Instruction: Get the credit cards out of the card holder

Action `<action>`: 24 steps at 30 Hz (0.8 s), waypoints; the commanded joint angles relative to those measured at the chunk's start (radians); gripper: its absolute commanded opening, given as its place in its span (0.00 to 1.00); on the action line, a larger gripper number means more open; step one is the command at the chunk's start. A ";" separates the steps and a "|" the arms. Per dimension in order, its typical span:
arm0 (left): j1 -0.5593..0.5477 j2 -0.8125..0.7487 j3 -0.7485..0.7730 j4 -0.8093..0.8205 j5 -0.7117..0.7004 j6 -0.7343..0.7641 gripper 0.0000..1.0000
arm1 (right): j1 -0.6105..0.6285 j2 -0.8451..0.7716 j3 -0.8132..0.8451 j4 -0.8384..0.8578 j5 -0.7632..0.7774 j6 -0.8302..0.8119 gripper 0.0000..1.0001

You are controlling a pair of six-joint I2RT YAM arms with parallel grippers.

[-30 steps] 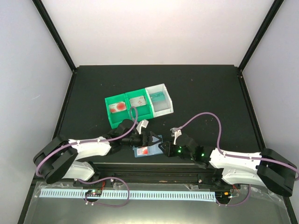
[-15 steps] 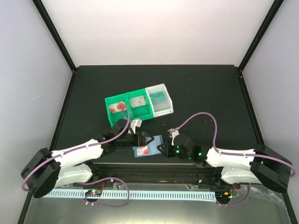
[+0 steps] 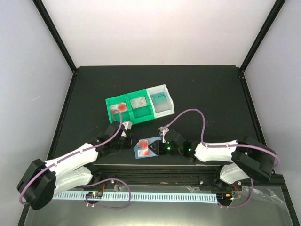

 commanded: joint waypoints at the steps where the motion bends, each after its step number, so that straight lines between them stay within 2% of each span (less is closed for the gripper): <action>1: 0.017 0.009 -0.027 -0.025 -0.003 0.036 0.02 | 0.007 0.072 0.061 0.039 -0.021 -0.001 0.29; 7: 0.018 0.052 -0.050 0.023 0.003 0.041 0.02 | 0.006 0.161 0.099 0.068 -0.035 0.023 0.28; 15: 0.020 0.131 -0.074 0.090 0.045 0.070 0.02 | 0.007 0.244 0.148 0.023 -0.022 0.000 0.28; 24: 0.018 0.152 -0.080 0.075 0.023 0.067 0.02 | 0.007 0.271 0.154 -0.016 0.018 -0.016 0.28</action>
